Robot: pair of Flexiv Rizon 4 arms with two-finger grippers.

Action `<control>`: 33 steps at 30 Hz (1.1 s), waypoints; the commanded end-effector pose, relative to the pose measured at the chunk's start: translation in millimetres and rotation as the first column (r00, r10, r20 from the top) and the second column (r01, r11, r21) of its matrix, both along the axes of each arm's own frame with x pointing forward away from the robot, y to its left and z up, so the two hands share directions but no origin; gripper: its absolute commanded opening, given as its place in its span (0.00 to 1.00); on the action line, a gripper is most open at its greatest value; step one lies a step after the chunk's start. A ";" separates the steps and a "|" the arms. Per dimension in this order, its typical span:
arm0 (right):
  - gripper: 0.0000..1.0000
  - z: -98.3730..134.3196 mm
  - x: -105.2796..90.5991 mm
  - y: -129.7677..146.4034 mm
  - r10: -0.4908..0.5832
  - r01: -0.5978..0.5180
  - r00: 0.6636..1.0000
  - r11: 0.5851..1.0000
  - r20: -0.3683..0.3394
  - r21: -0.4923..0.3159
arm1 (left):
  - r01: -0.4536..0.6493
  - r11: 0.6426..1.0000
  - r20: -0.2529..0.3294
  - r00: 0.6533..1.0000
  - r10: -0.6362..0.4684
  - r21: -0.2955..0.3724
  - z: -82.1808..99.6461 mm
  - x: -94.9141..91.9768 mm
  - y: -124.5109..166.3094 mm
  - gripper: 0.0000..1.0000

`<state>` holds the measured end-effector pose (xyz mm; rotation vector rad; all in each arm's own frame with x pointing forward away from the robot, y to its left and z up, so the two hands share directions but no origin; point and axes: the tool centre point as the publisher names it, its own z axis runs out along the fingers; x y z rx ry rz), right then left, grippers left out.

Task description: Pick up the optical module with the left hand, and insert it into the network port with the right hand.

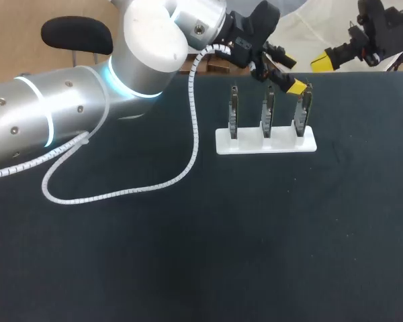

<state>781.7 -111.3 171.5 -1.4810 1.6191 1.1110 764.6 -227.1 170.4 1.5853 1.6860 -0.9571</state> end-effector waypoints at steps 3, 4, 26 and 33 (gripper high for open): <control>0.00 13.2 -3.4 -8.0 -0.041 0.040 0.999 0.999 0.033 0.014 | 0.001 1.000 0.057 0.998 -0.001 0.000 24.9 10.1 -0.6 1.00; 0.00 15.5 -2.7 -9.2 -0.044 0.044 0.998 0.999 0.040 0.016 | 0.001 1.000 0.072 0.997 -0.001 -0.002 29.9 11.8 0.0 1.00; 1.00 30.4 2.6 -14.3 -0.089 0.086 0.992 0.996 0.085 0.037 | -0.041 0.998 0.215 0.975 0.050 -0.043 78.4 23.3 9.8 1.00; 1.00 30.4 2.6 -14.3 -0.089 0.086 0.992 0.996 0.085 0.037 | -0.041 0.998 0.215 0.975 0.050 -0.043 78.4 23.3 9.8 1.00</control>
